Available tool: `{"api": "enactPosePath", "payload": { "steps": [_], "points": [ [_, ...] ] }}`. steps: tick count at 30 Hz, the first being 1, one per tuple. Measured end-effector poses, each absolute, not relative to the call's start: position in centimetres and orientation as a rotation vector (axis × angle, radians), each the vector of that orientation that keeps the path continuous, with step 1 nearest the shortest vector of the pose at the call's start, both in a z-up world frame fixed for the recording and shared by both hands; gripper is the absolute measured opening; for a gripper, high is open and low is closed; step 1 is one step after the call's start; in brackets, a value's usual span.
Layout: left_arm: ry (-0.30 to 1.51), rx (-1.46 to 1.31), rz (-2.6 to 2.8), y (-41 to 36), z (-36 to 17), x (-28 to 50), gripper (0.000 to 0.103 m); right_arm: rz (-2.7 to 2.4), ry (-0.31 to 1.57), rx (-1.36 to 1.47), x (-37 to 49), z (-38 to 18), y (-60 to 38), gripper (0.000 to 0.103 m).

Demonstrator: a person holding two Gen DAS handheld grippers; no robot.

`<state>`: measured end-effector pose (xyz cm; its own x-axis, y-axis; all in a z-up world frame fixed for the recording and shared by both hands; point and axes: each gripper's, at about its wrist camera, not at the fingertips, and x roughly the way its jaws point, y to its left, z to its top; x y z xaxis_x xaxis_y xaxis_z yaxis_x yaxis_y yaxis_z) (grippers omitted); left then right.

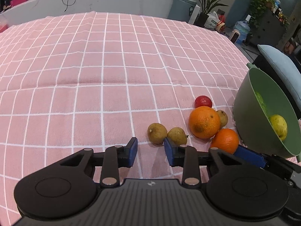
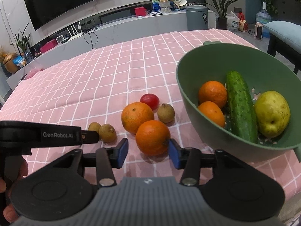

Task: Organize fruits
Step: 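Move the left tool to the small brown fruits while the right tool approaches an orange, then grasp a brown fruit with the left tool while the right grasps an orange, carry both to colander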

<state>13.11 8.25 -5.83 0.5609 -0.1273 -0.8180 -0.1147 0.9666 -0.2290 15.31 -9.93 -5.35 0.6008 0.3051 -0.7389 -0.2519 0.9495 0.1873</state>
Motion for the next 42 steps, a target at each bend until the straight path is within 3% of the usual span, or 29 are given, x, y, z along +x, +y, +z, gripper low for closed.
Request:
{"api": "enactPosePath", "payload": {
  "steps": [12,14,19,26,42],
  "points": [
    [0.958,-0.223,-0.024,7.3,-6.0,14.1,0.038,0.314,0.868,0.049,15.8,-5.9,-9.2,0.050],
    [0.955,-0.221,-0.027,7.2,-5.9,14.1,0.034,0.309,0.876,0.047,15.9,-6.1,-9.0,0.050],
    [0.947,-0.217,-0.037,7.0,-6.0,14.0,0.028,0.285,0.885,0.061,16.0,-6.4,-9.2,0.035],
    [0.921,-0.257,-0.030,7.5,-5.2,13.3,0.028,0.306,0.889,0.069,15.2,-6.4,-10.1,0.035],
    [0.822,-0.309,-0.142,4.3,2.3,10.8,0.028,0.416,0.766,0.107,12.9,2.0,-14.3,0.034]
  ]
}}
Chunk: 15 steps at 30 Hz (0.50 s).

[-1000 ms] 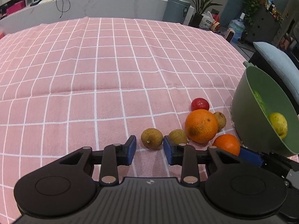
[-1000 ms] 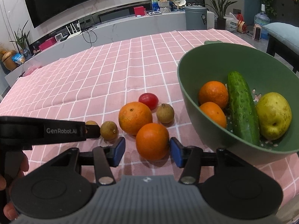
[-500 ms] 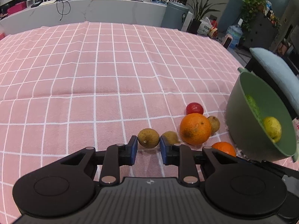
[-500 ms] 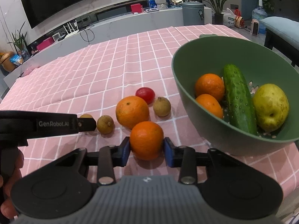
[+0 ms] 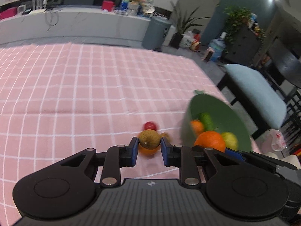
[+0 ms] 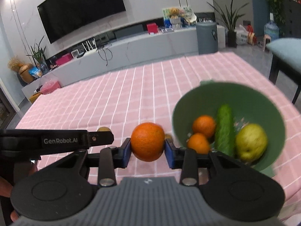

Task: Organize fruits
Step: 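Grasp a brown fruit with the left tool while the right grasps an orange, carry both to colander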

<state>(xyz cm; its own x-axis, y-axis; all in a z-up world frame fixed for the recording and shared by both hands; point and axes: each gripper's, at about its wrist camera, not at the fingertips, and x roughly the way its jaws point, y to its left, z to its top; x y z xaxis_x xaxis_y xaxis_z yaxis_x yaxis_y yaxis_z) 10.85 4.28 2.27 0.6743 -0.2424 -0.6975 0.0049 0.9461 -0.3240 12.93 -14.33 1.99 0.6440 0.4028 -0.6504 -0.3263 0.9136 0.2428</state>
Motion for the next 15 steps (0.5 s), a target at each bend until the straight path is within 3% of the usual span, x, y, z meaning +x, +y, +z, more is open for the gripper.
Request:
{"api": "enactPosePath", "payload": {
  "steps": [15],
  "points": [
    [0.840,-0.214,-0.321,-5.3,5.3,14.4,0.028,0.342,0.739,-0.011,14.3,5.7,-22.7,0.034]
  ]
}}
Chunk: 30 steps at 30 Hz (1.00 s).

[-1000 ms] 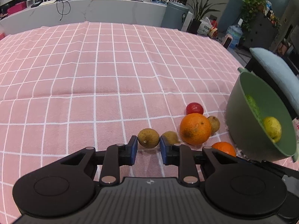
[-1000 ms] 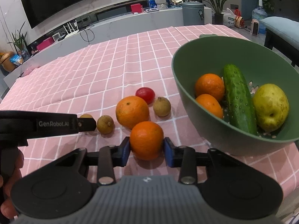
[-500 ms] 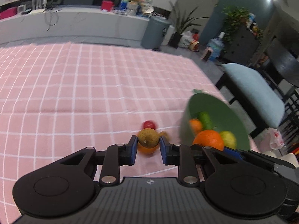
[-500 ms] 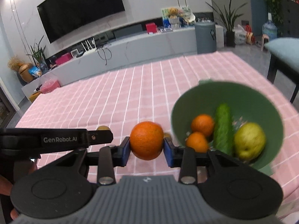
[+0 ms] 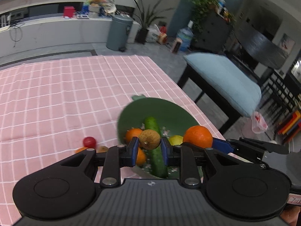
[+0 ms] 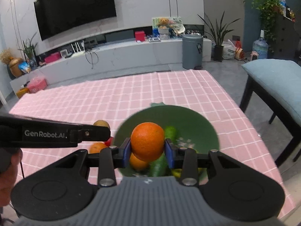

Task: Organize fruits
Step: 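Grasp a brown fruit with the left tool while the right grasps an orange, carry both to colander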

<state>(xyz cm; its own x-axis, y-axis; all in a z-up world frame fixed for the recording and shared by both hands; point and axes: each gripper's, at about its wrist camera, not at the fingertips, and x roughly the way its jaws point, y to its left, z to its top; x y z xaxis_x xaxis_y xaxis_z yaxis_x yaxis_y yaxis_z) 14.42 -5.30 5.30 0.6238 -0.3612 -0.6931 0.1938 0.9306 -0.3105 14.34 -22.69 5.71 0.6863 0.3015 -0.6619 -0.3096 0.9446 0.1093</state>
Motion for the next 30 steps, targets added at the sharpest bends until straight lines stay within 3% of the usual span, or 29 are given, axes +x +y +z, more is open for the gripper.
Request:
{"api": "enactPosePath", "payload": {
  "steps": [14,30],
  "points": [
    [1.009,-0.069,-0.351,-9.8,1.6,16.2,0.028,0.375,0.938,-0.175,16.8,2.5,-23.3,0.034],
    [1.107,-0.024,-0.356,-10.3,-0.5,17.7,0.028,0.388,1.022,-0.203,17.9,0.7,-22.8,0.034]
  ]
}}
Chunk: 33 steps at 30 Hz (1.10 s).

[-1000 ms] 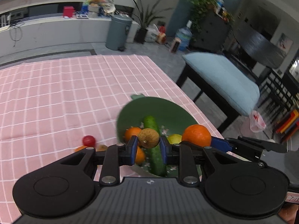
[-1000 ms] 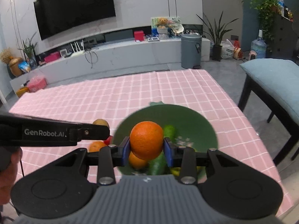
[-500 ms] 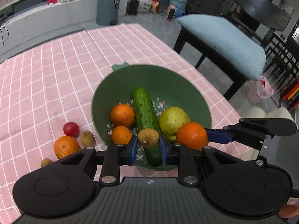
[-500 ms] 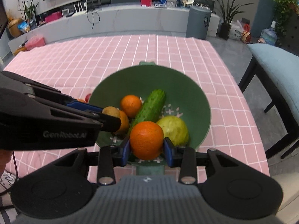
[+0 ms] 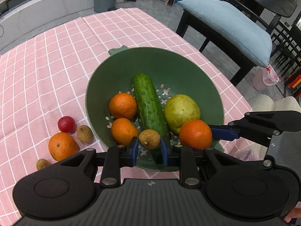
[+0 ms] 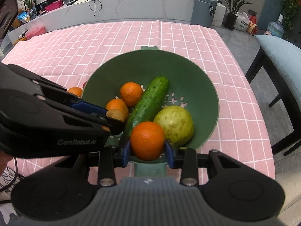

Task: Organize fruits
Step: 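Grasp a brown fruit with the left tool while the right grasps an orange, carry both to colander, then open both tools over the colander and withdraw them toward the remaining fruit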

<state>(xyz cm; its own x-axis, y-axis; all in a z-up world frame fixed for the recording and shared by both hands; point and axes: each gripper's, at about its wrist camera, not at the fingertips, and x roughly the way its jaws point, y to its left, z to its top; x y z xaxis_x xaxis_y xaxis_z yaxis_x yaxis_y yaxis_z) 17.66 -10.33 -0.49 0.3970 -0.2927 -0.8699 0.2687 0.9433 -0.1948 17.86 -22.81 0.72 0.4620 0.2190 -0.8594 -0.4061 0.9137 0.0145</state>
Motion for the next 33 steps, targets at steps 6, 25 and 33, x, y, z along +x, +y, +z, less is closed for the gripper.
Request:
{"api": "enactPosePath", "payload": {
  "steps": [6,25,33],
  "points": [
    [1.108,-0.036,-0.358,-10.1,-0.8,17.8,0.028,0.387,1.030,-0.209,18.2,0.5,-22.6,0.034],
    [1.041,-0.074,-0.361,-9.7,1.1,16.7,0.052,0.377,0.973,-0.212,17.0,2.1,-22.9,0.062],
    [1.010,-0.095,-0.332,-8.3,3.1,15.0,0.054,0.360,0.918,-0.185,15.7,3.7,-22.8,0.068]
  ]
}}
